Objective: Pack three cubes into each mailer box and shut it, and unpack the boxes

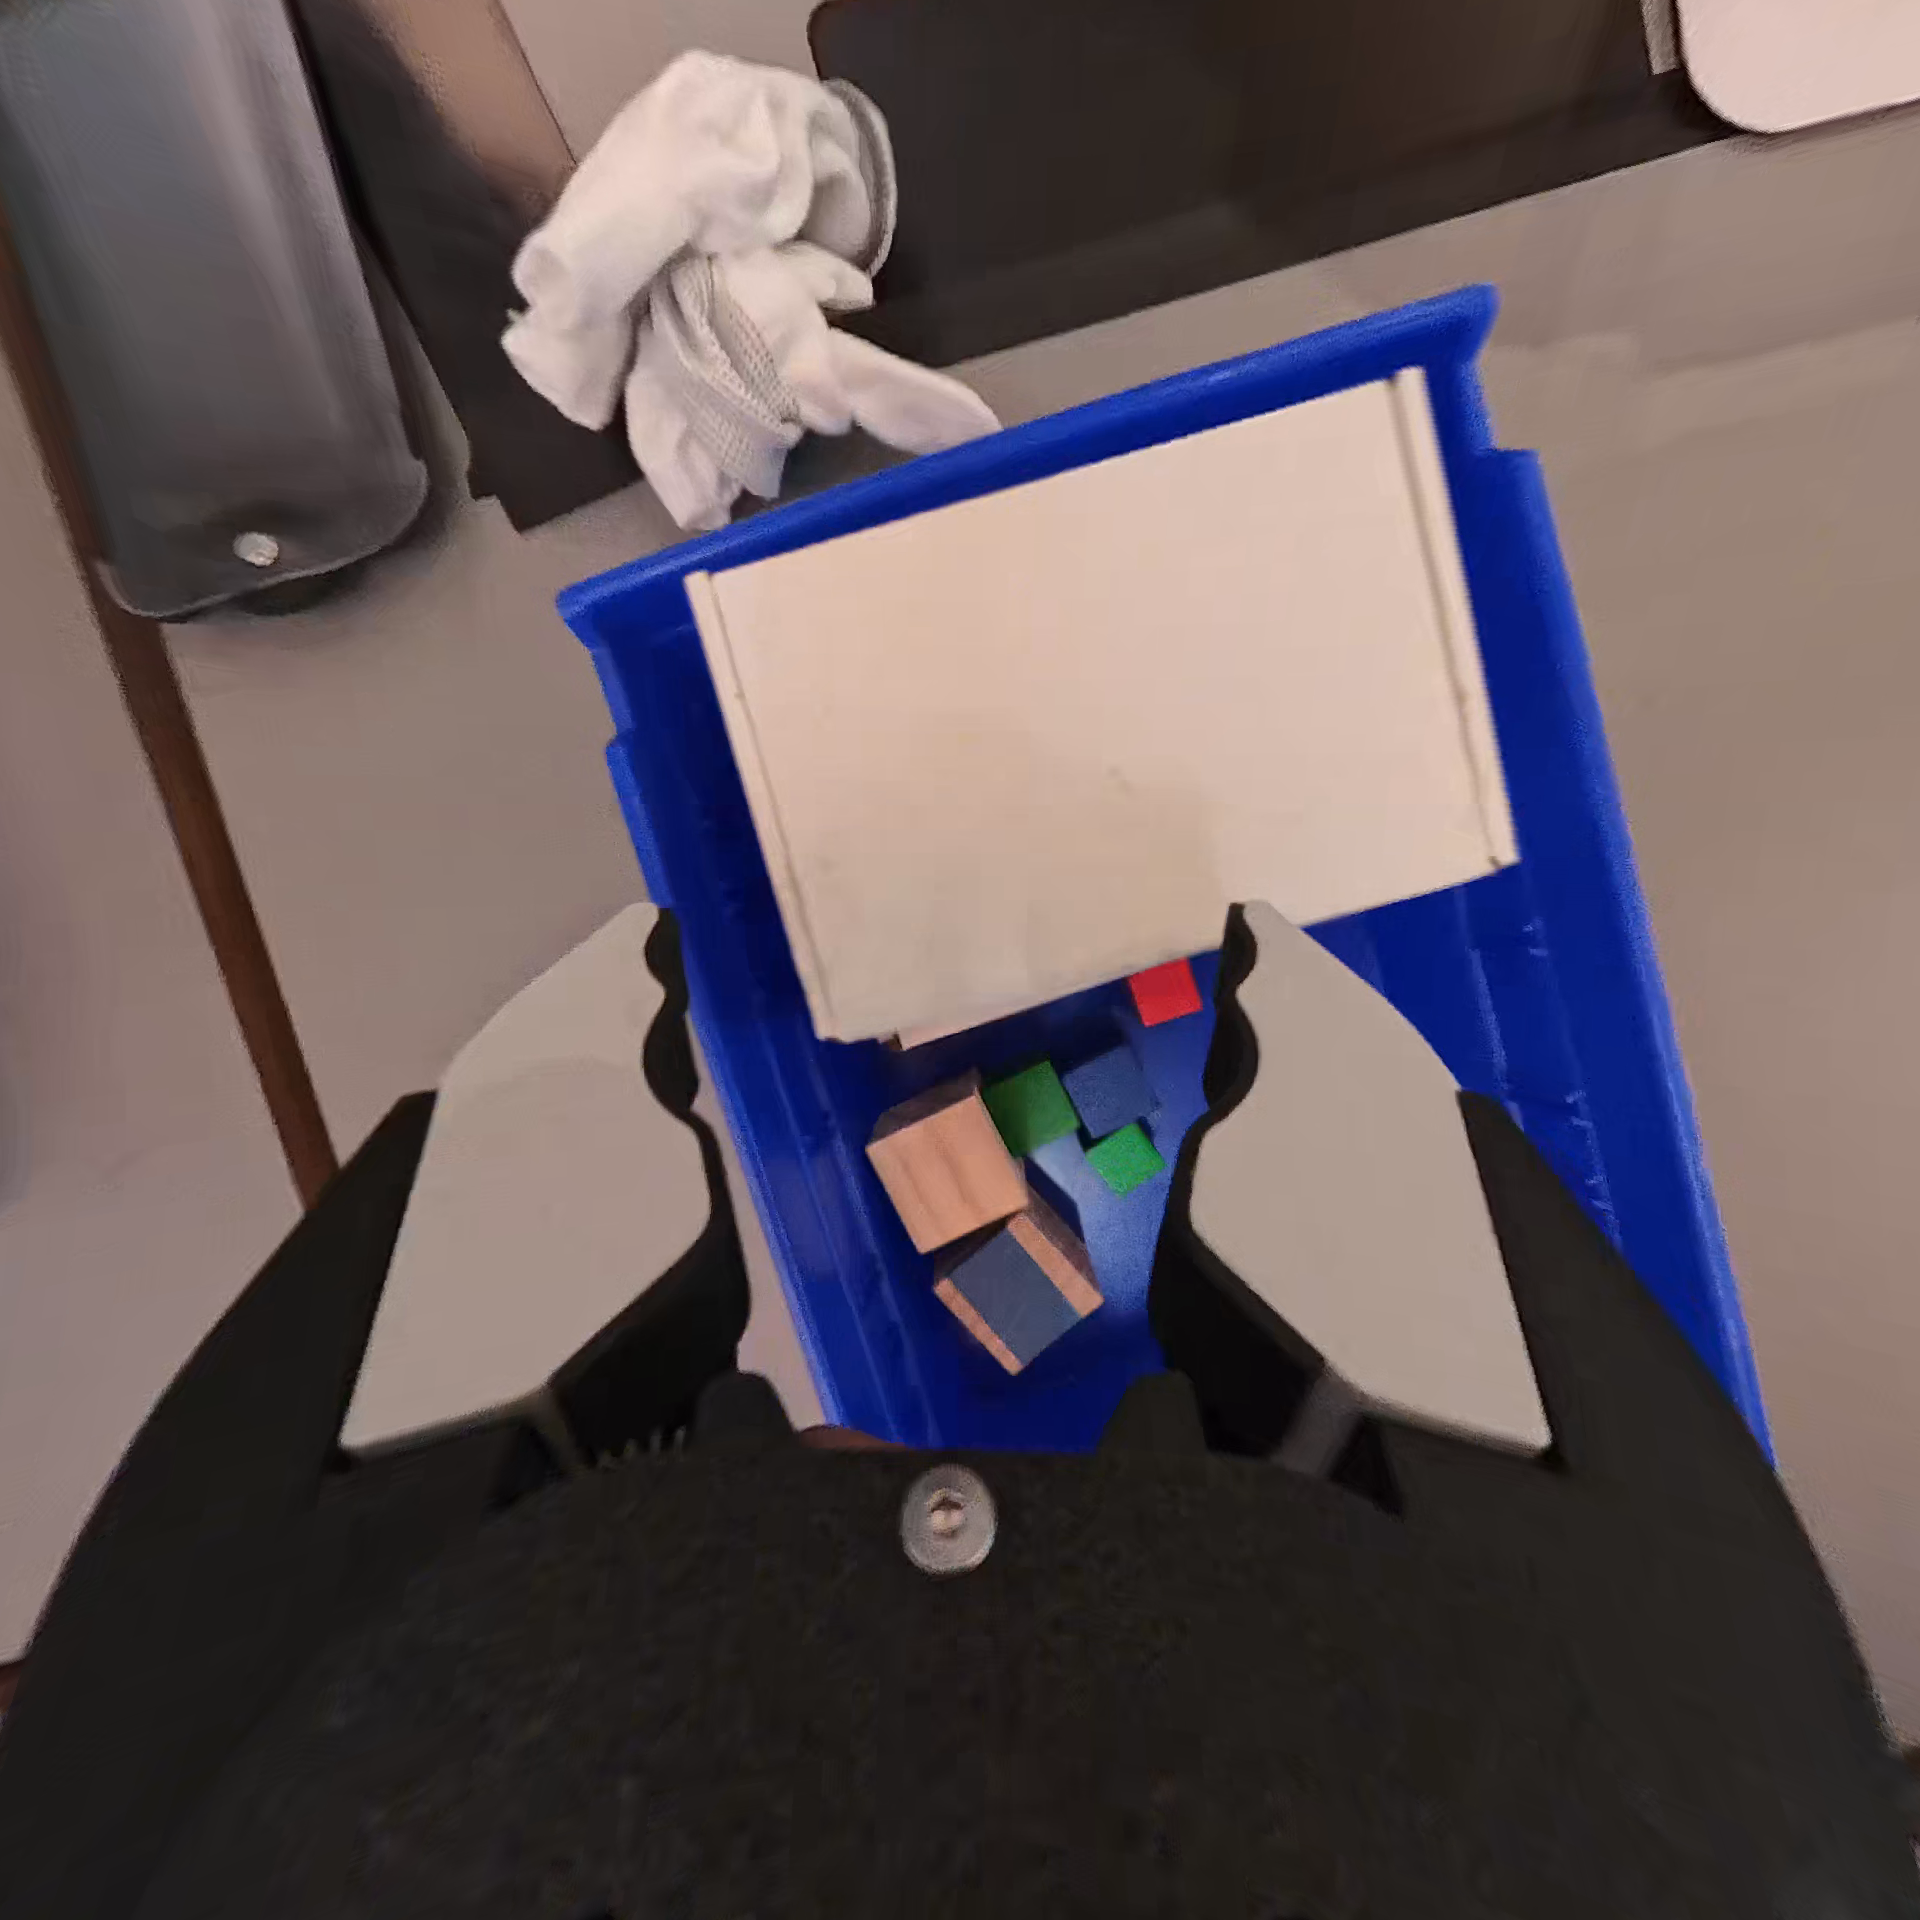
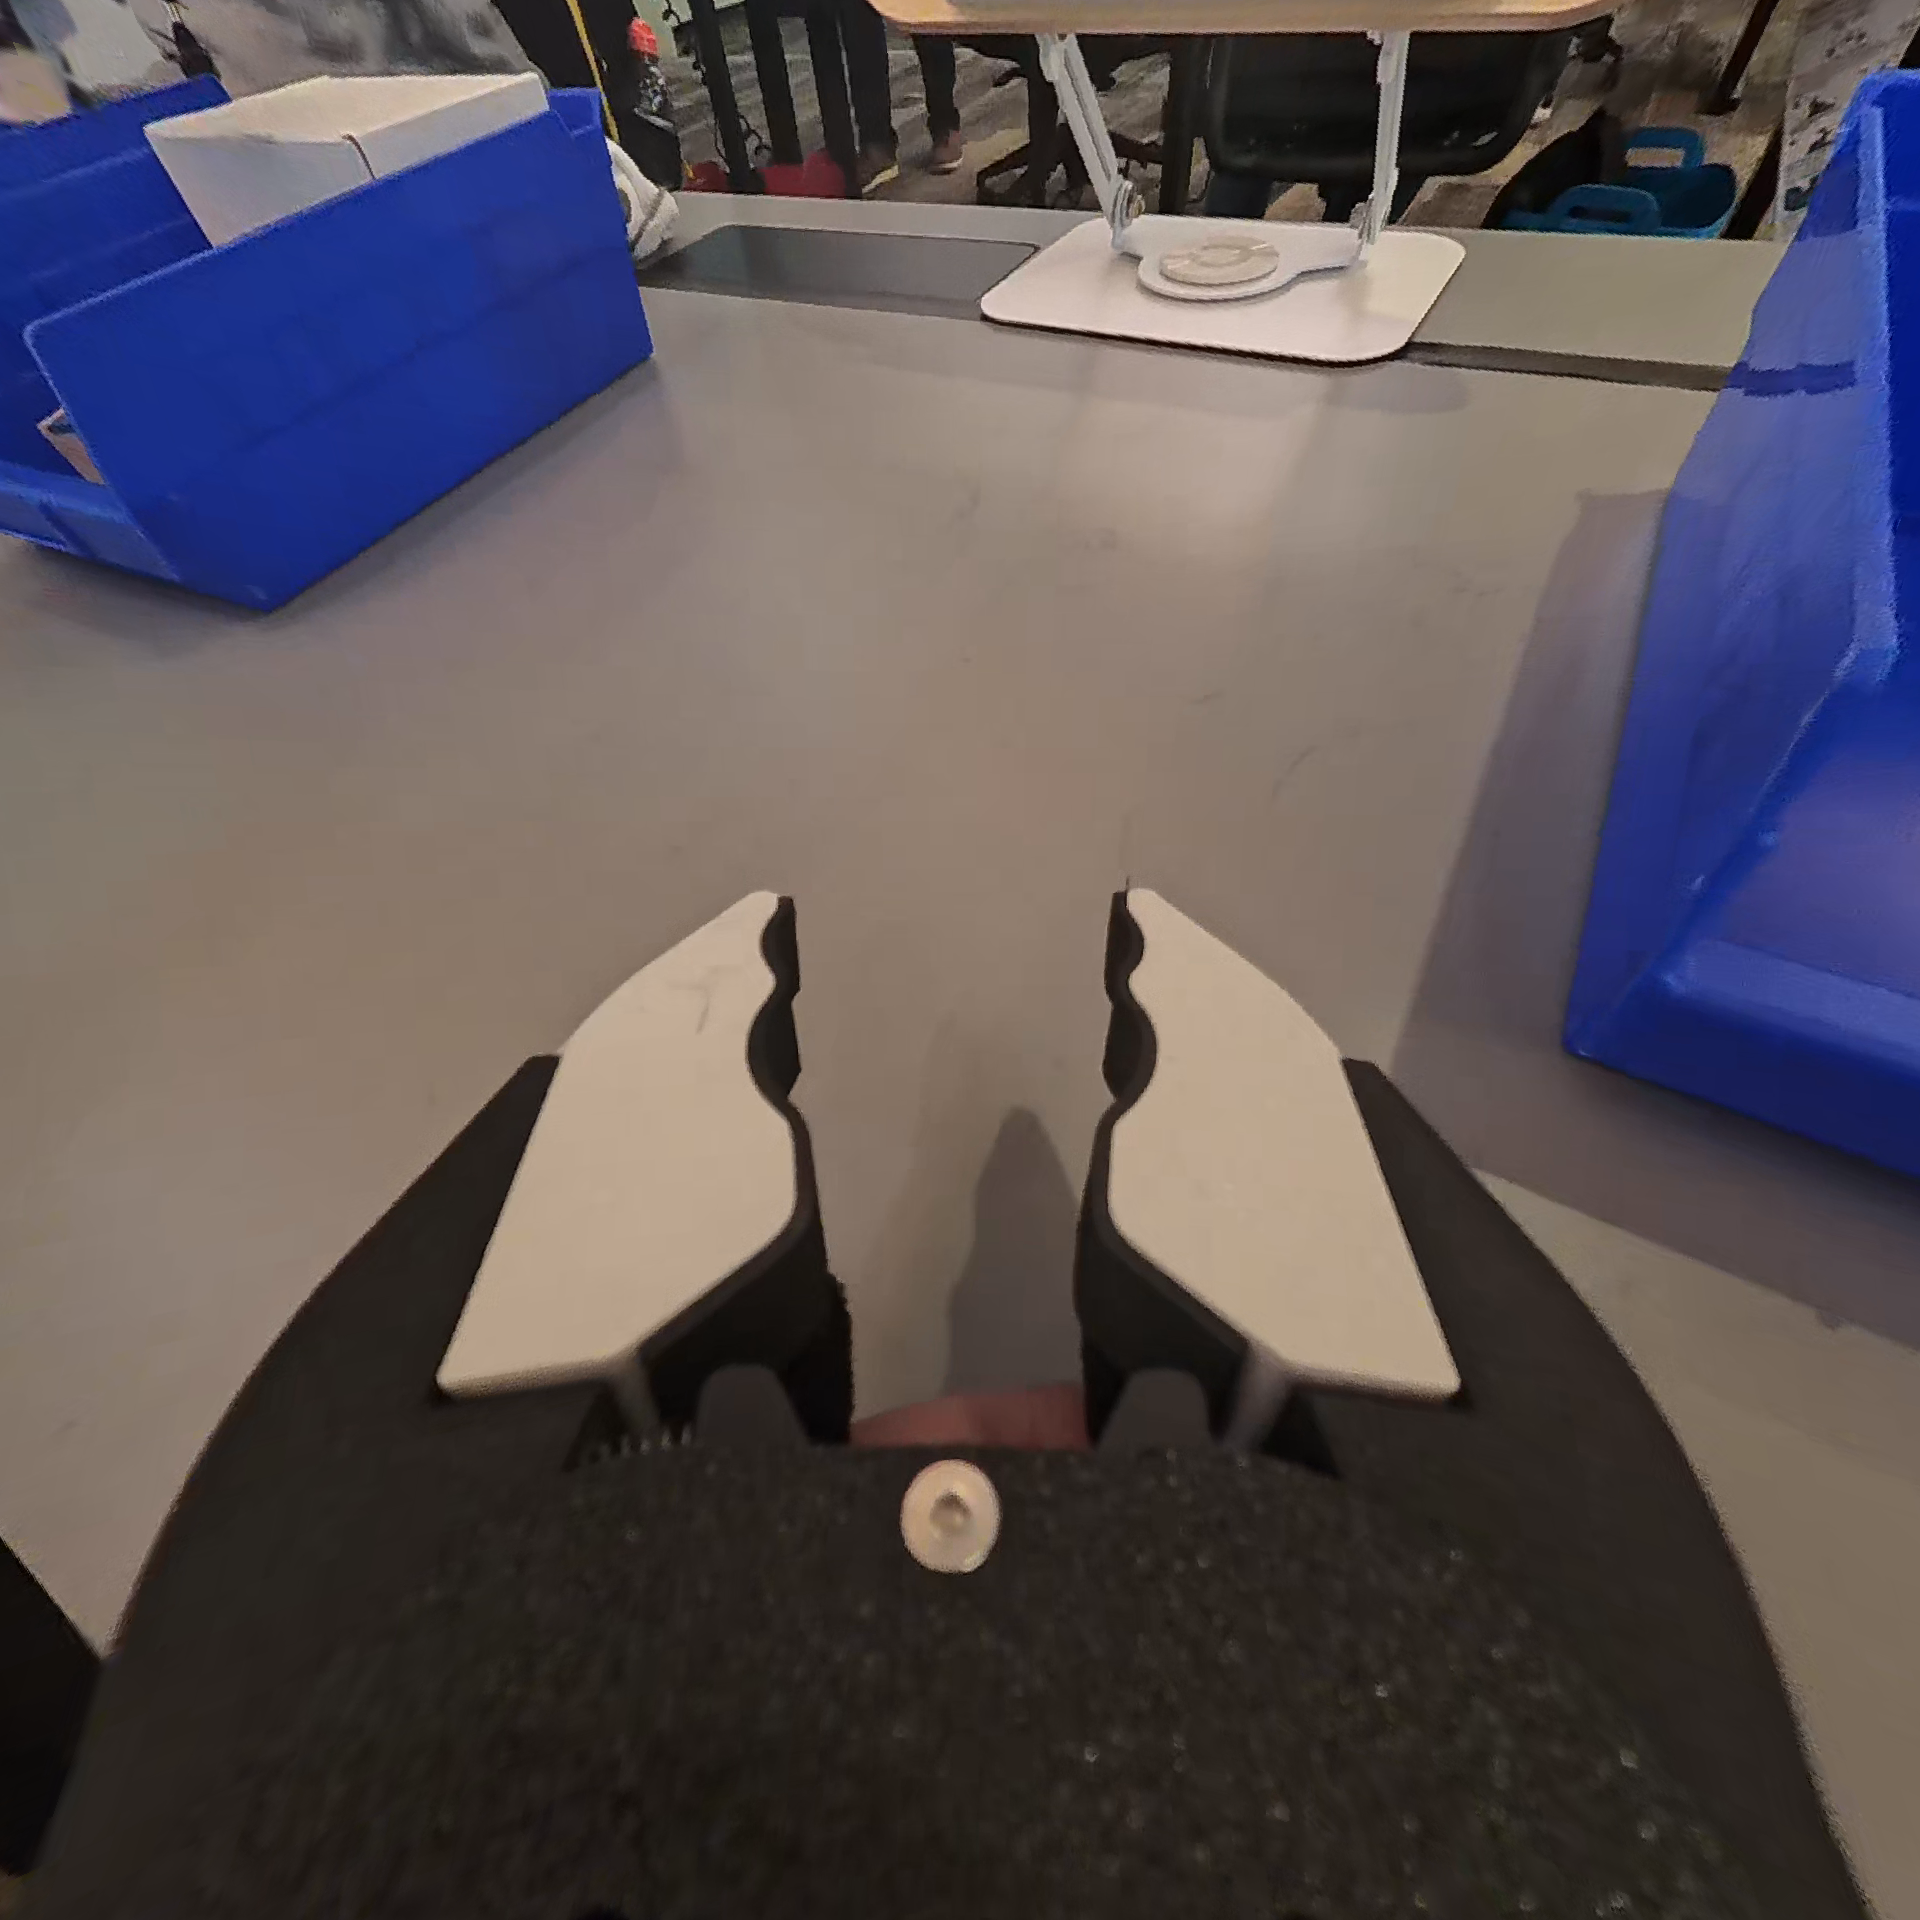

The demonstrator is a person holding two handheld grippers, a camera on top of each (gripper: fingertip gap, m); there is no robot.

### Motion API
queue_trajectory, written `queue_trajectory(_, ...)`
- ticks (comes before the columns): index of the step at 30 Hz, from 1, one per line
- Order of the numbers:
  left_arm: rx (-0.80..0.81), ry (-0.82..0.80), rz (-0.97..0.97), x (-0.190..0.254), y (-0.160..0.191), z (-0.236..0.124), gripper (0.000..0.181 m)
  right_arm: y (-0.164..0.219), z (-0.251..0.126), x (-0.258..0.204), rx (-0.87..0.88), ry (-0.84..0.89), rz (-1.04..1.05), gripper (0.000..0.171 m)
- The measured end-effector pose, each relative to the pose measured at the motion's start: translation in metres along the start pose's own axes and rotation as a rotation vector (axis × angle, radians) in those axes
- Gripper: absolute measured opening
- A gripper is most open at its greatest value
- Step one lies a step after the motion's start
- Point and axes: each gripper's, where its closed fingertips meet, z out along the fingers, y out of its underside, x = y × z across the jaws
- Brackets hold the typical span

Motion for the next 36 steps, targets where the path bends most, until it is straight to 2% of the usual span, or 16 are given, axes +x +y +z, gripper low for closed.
queue_trajectory(3, -0.031, 0.077, -0.024, -0.008, 0.009, 0.016, 0.090, 0.001, -0.002, 0.001, -0.002, -0.004, 0.015, 0.056)
queue_trajectory(10, -0.002, 0.141, 0.117, 0.010, 0.034, 0.034, 0.092, 0.004, -0.005, 0.002, -0.008, -0.020, 0.045, 0.054)
queue_trajectory(12, 0.020, 0.153, 0.164, 0.016, 0.039, 0.034, 0.102, 0.004, -0.005, 0.002, -0.011, -0.025, 0.053, 0.053)
queue_trajectory(14, 0.043, 0.169, 0.192, 0.023, 0.044, 0.029, 0.088, 0.005, -0.005, 0.003, -0.017, -0.026, 0.058, 0.053)
queue_trajectory(18, 0.056, 0.156, 0.273, 0.039, 0.067, 0.019, 0.090, 0.006, -0.004, 0.001, -0.024, -0.025, 0.048, 0.052)
queue_trajectory(20, 0.072, 0.052, 0.339, 0.036, 0.074, 0.015, 0.082, 0.007, -0.003, 0.001, -0.036, -0.026, 0.042, 0.052)
queue_trajectory(24, 0.125, -0.278, 0.543, 0.021, 0.071, 0.008, 0.088, 0.009, -0.001, 0.000, -0.055, -0.030, 0.040, 0.051)
queue_trajectory(28, 0.171, -0.552, 0.811, 0.030, 0.064, 0.008, 0.088, 0.010, 0.001, -0.001, -0.066, -0.028, 0.033, 0.051)
queue_trajectory(31, 0.201, -0.666, 0.926, 0.035, 0.056, 0.015, 0.085, 0.010, 0.001, -0.003, -0.068, -0.028, 0.018, 0.051)
queue_trajectory(36, 0.157, -0.812, 1.062, 0.026, 0.052, 0.033, 0.076, 0.010, 0.001, -0.005, -0.063, -0.030, 0.000, 0.051)
